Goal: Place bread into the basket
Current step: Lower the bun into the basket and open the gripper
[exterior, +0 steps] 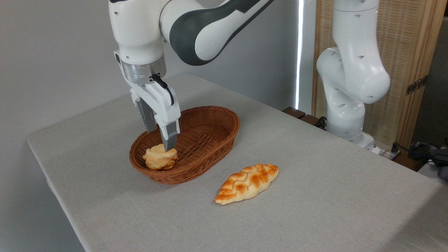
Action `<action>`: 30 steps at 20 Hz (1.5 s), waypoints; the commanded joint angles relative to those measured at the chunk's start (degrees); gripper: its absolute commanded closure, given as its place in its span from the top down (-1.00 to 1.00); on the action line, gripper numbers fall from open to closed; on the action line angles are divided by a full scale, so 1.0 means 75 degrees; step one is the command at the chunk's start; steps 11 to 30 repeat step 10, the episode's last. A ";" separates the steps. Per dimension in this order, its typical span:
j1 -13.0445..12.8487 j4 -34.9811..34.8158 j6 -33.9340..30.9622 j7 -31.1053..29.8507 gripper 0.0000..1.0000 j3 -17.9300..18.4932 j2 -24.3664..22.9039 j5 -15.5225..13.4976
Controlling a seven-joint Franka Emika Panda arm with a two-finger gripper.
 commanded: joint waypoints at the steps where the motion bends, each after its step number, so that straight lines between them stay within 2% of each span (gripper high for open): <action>1: 0.0032 0.0030 0.0036 -0.0082 1.00 0.0348 -0.0274 0.0549; 3: 0.0032 0.0030 0.0036 -0.0081 1.00 0.0688 -0.0345 0.0690; 6: 0.0032 0.0030 0.0047 -0.0140 1.00 0.0982 -0.0462 0.1625; 7: 0.0032 0.0030 0.0036 -0.0140 1.00 0.1087 -0.0486 0.1791; 10: 0.0032 0.0053 0.0059 -0.0140 1.00 0.1275 -0.0509 0.1804; 30: 0.0032 0.0053 0.0059 -0.0140 1.00 0.1275 -0.0509 0.1804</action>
